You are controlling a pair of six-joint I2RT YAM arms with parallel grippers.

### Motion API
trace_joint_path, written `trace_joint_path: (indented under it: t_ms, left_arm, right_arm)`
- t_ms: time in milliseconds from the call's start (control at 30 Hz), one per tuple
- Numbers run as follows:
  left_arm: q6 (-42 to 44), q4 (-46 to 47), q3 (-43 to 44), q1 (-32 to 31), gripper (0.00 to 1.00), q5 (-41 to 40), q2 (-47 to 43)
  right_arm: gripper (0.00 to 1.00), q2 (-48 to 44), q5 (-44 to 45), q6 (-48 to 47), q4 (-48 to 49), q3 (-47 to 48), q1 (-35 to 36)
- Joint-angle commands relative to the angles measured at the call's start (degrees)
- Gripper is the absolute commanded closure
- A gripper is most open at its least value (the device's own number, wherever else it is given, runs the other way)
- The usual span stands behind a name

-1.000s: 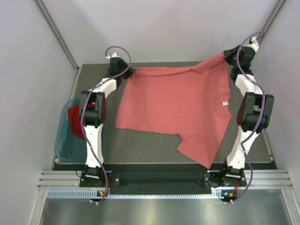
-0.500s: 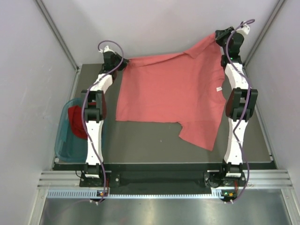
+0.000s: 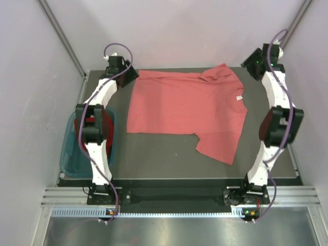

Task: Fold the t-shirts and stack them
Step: Flatten the tshirt out

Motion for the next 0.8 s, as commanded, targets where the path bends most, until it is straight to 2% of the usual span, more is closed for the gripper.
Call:
trace_joint_path:
  t_ms: [0,33,67,133,167,333,400,567,767]
  left_arm:
    - [5.0,-5.3,-9.6,-3.6,0.31,-4.4,-16.4]
    - [5.0,-6.0,-15.0,-4.2,0.33,-4.5,-20.8]
    - [4.8,-6.6,-18.0,-4.7,0.38,-4.5,-22.8]
    - [4.9,-6.8,-26.3,-6.3,0.42,-4.3,-28.8]
    - [5.7,-7.1,-28.6,-6.9,0.43,-4.4,-30.6]
    - [7.9,-12.5,-40.2,-8.7,0.48,-4.5,-38.8]
    - [9.4,-15.7,-41.5,-8.7,0.5,-7.2,-39.0]
    - [8.3,-22.3,-42.6,-8.7,0.65,-11.2,-34.5]
    - [5.5,-22.1,-43.4,-8.5,0.62,-15.2,-30.9]
  right_arm:
    - [0.36,-18.8,0.0,-2.2,-11.1,-12.1,-0.4]
    - [0.37,-21.7,0.0,-0.9,-11.4,-20.3,-0.3]
    - [0.41,-26.8,-3.8,-0.7,-11.4,-24.4,-0.2]
    - [0.43,-31.3,-5.2,-1.4,-12.2,-35.1,0.6]
    - [0.52,-35.0,-6.9,-2.0,-12.8,-38.4,1.6]
    - [0.53,-47.7,-8.5,-1.8,-15.6,-58.6,6.0]
    - [0.53,-54.0,-7.3,-1.0,-16.4,-62.6,10.5]
    - [0.53,-59.9,-6.4,1.6,-19.3,-71.8,12.1]
    - [0.53,-60.6,-2.8,2.7,-21.3,-74.5,11.7]
